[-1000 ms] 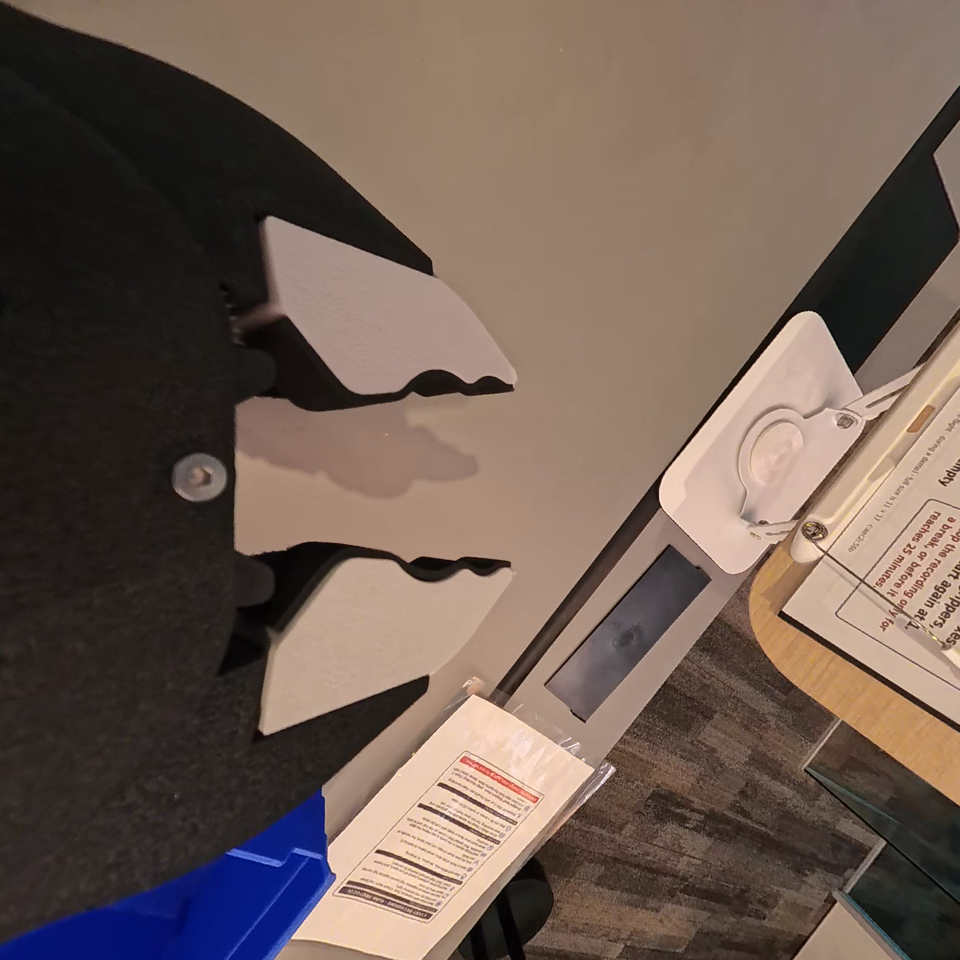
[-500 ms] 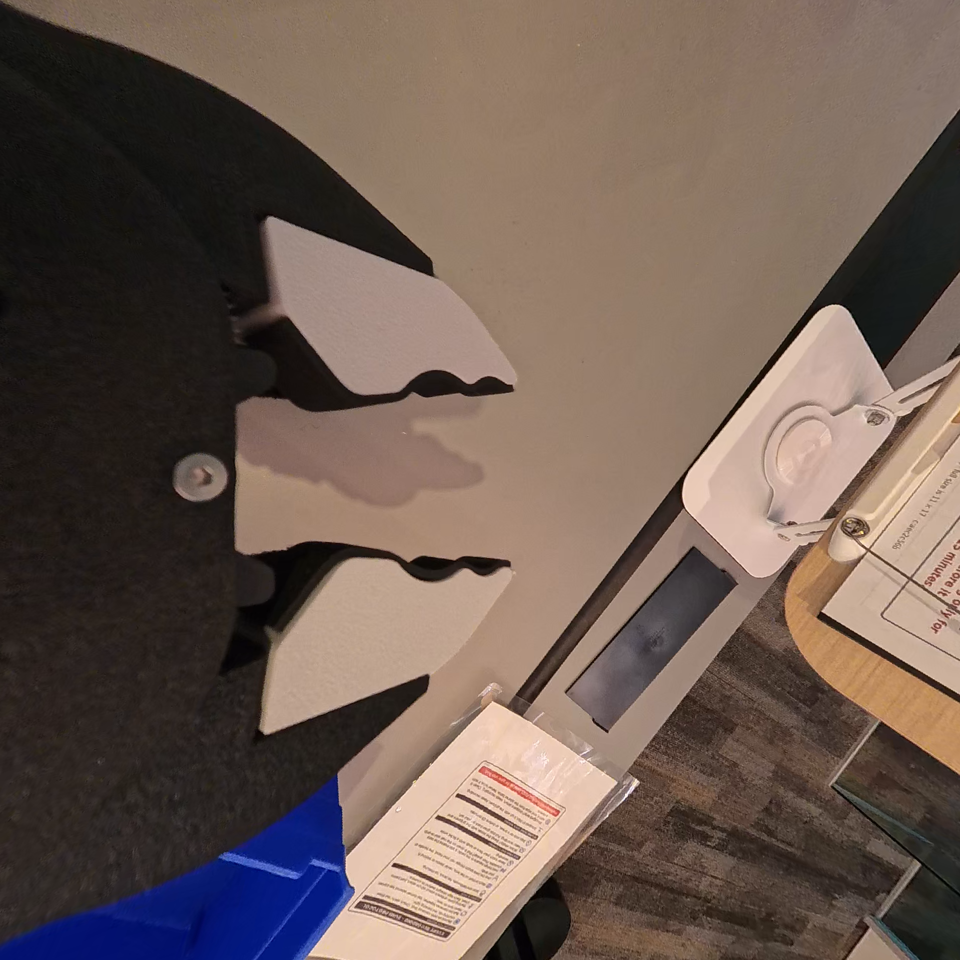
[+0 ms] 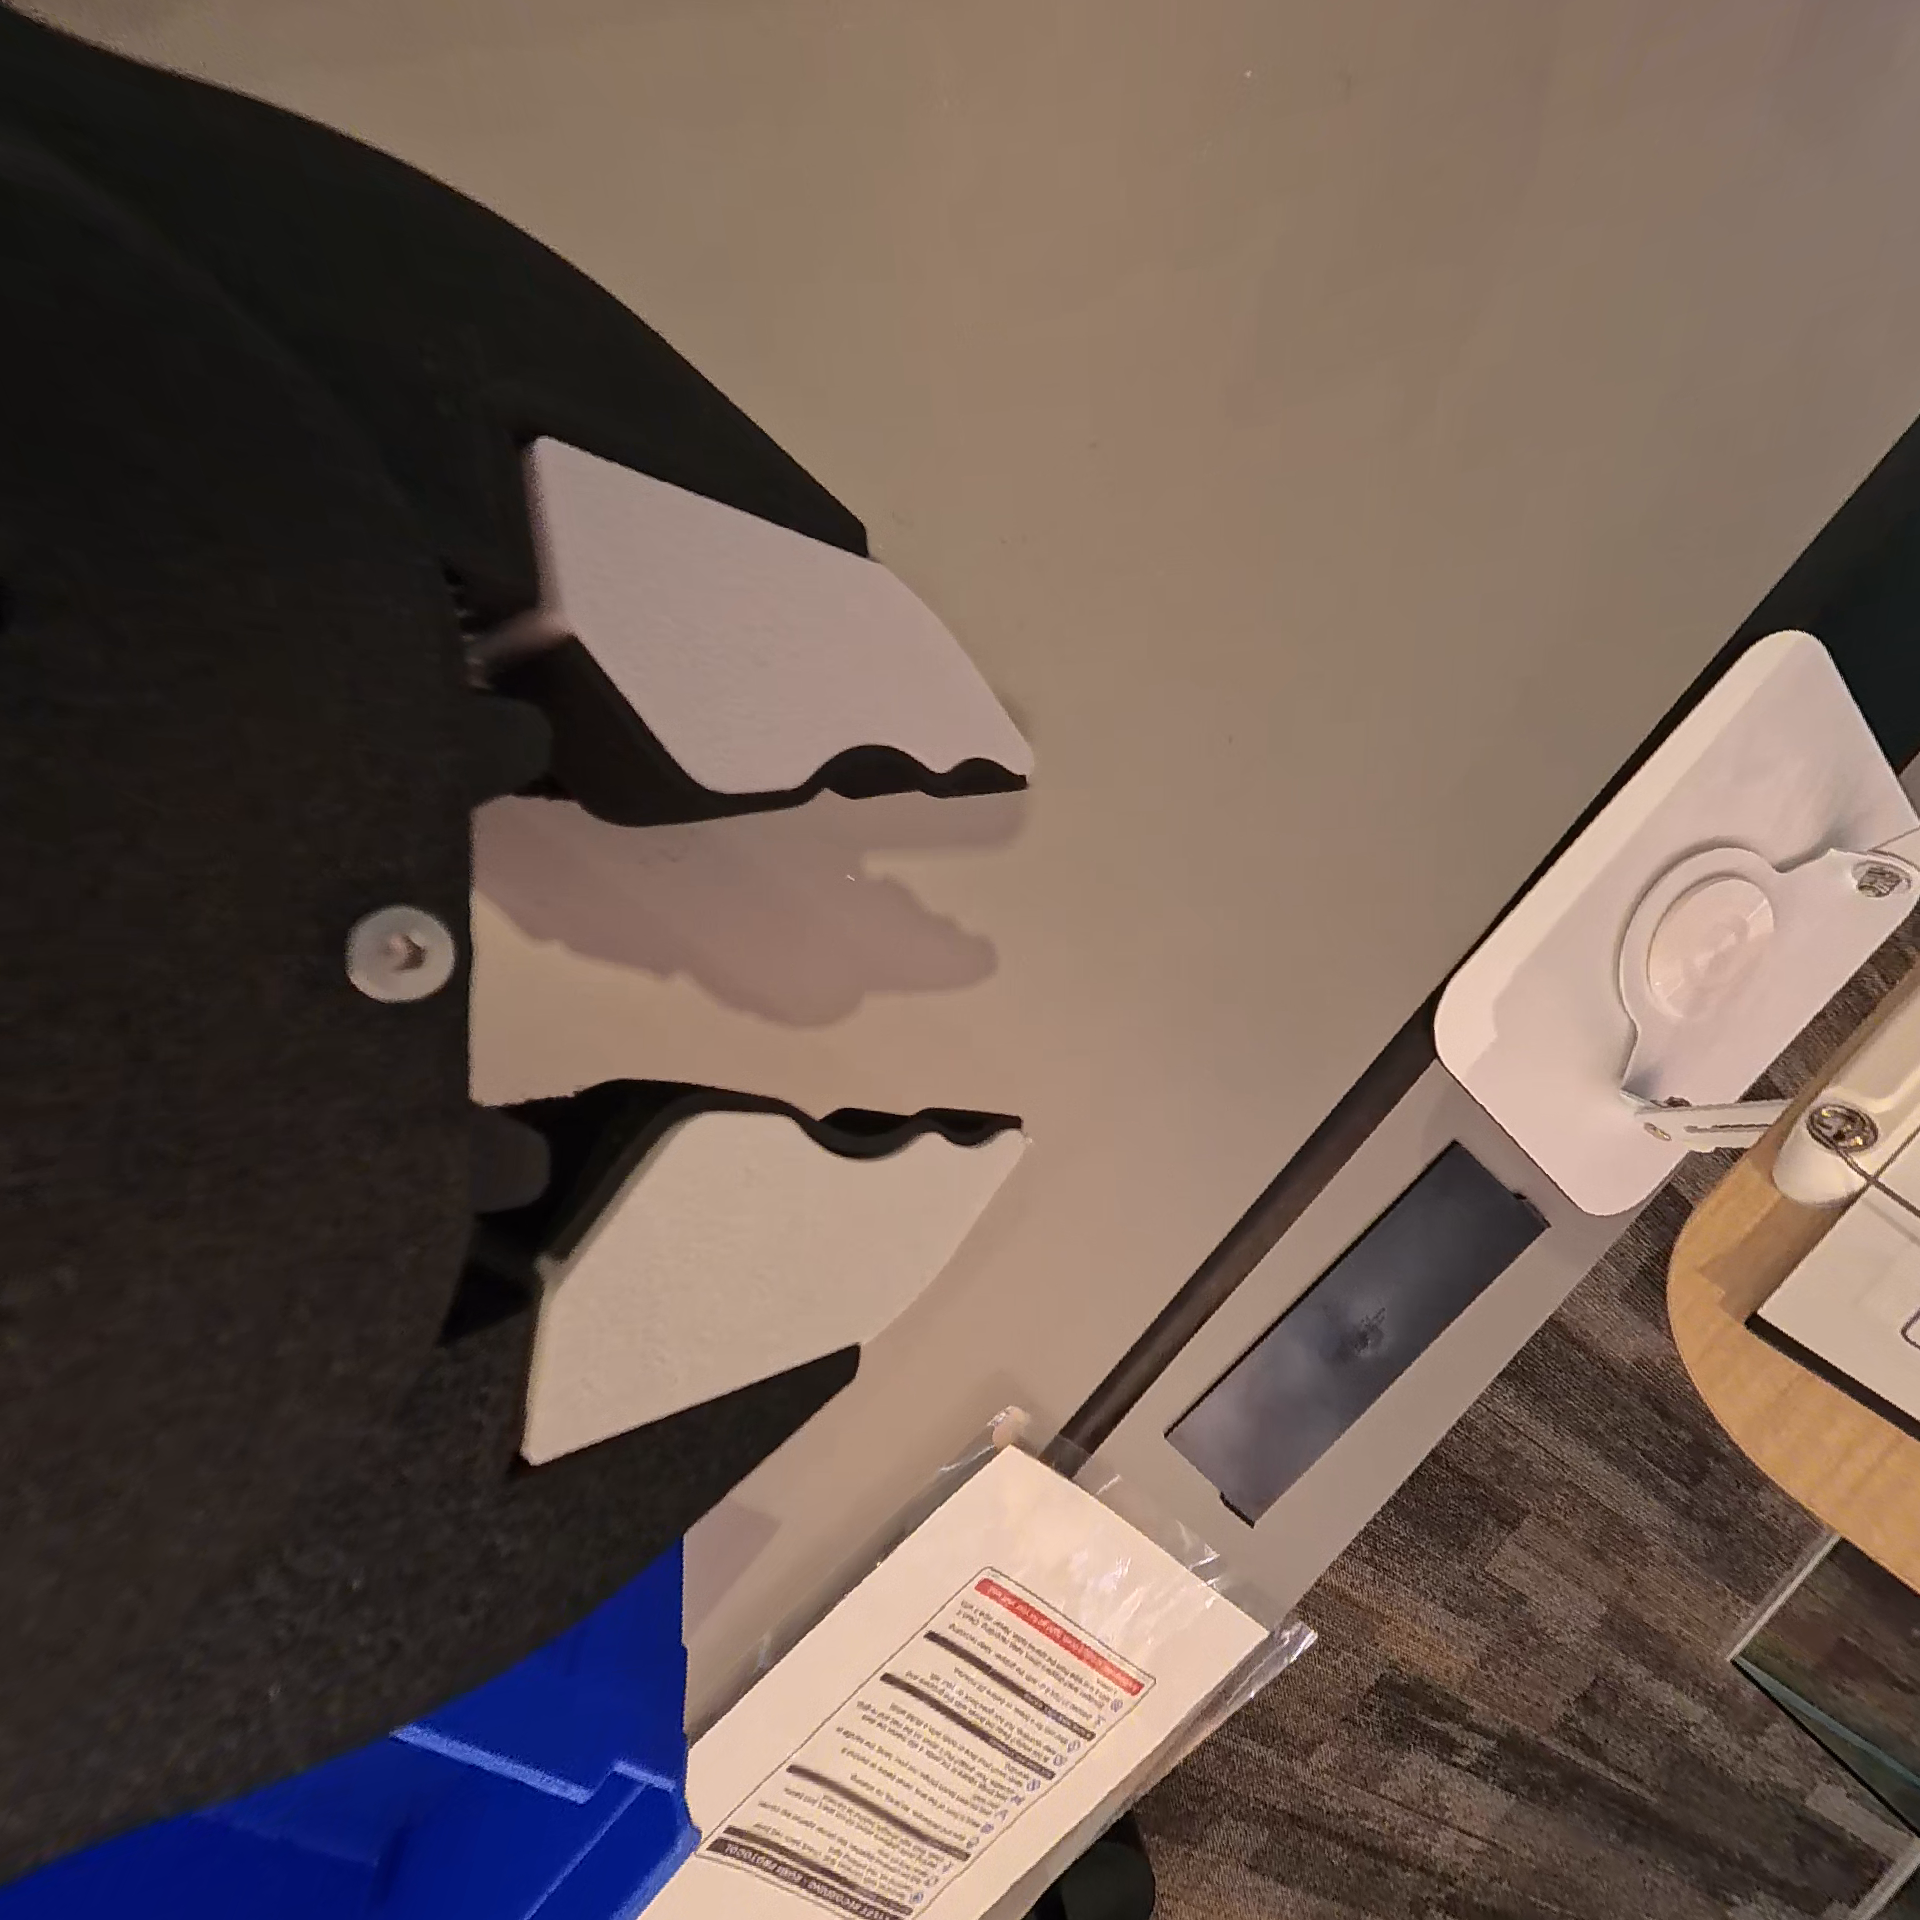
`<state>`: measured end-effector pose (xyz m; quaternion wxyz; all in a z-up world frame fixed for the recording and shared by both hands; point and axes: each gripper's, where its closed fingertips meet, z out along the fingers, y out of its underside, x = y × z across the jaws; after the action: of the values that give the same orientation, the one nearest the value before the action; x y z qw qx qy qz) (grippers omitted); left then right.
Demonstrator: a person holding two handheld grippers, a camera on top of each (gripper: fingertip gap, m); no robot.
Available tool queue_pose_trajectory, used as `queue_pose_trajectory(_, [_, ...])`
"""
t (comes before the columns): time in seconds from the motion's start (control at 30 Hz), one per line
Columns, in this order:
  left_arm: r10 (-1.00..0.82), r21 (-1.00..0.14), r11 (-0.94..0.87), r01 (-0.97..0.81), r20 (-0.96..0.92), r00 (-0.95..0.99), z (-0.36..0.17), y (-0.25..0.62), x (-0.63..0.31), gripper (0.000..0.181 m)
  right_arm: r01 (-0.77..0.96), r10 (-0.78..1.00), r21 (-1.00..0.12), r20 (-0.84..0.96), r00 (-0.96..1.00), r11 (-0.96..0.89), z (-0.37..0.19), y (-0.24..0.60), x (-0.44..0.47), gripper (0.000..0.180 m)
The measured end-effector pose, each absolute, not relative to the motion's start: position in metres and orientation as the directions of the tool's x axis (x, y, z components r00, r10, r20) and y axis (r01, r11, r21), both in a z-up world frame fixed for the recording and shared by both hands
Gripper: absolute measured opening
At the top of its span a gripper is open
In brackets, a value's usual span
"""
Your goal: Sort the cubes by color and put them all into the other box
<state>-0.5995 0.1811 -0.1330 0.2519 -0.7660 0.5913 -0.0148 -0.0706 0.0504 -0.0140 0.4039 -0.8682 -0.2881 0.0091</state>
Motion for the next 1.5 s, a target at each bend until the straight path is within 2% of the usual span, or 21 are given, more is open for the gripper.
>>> queue_pose_trajectory(0.23, [-0.870,-0.419,-0.221,-0.881,-0.324,0.373,-0.118,0.176,-0.617,0.029,0.491,0.541,-0.716,0.188,0.820,-0.496,-0.015,0.047,-0.078,0.055])
queue_pose_trajectory(0.43, [-0.709,-0.542,-0.168,-0.824,-0.514,0.483,-0.049,0.162,-0.631,0.029,0.484,0.597,-0.749,0.149,0.788,-0.452,-0.009,0.047,-0.104,0.054])
queue_pose_trajectory(0.57, [-0.583,-0.630,-0.049,-0.775,-0.612,0.534,0.026,0.140,-0.610,0.029,0.475,0.657,-0.787,0.120,0.744,-0.394,0.005,0.041,-0.139,0.053])
queue_pose_trajectory(0.77, [-0.588,-0.727,0.225,-0.649,-0.632,0.504,0.103,0.073,-0.492,0.028,0.375,0.753,-0.875,0.020,0.658,-0.304,0.049,0.026,-0.204,0.055])
queue_pose_trajectory(1.0, [-0.560,-0.681,0.487,-0.546,-0.724,0.404,0.110,0.020,-0.329,0.028,0.210,0.794,-0.948,-0.066,0.605,-0.239,0.098,0.006,-0.242,0.062])
queue_pose_trajectory(1.17, [-0.571,-0.678,0.554,-0.483,-0.732,0.371,0.101,0.010,-0.249,0.028,0.096,0.743,-0.959,-0.140,0.655,-0.266,0.105,0.007,-0.224,0.066])
queue_pose_trajectory(1.3, [-0.589,-0.680,0.572,-0.458,-0.730,0.348,0.098,0.009,-0.208,0.028,0.011,0.753,-0.933,-0.284,0.594,-0.360,0.102,0.006,-0.216,0.066])
queue_pose_trajectory(1.4, [-0.602,-0.688,0.585,-0.429,-0.723,0.339,0.098,0.005,-0.187,0.028,0.040,0.736,-0.916,-0.295,0.609,-0.400,0.090,0.012,-0.209,0.060])
queue_pose_trajectory(1.47, [-0.607,-0.698,0.582,-0.417,-0.714,0.348,0.099,0.004,-0.180,0.028,0.046,0.765,-0.915,-0.307,0.566,-0.401,0.088,0.011,-0.209,0.031])
queue_pose_trajectory(1.5, [-0.606,-0.702,0.579,-0.416,-0.711,0.356,0.099,0.005,-0.179,0.028,0.030,0.761,-0.912,-0.324,0.561,-0.410,0.089,0.012,-0.207,0.030])
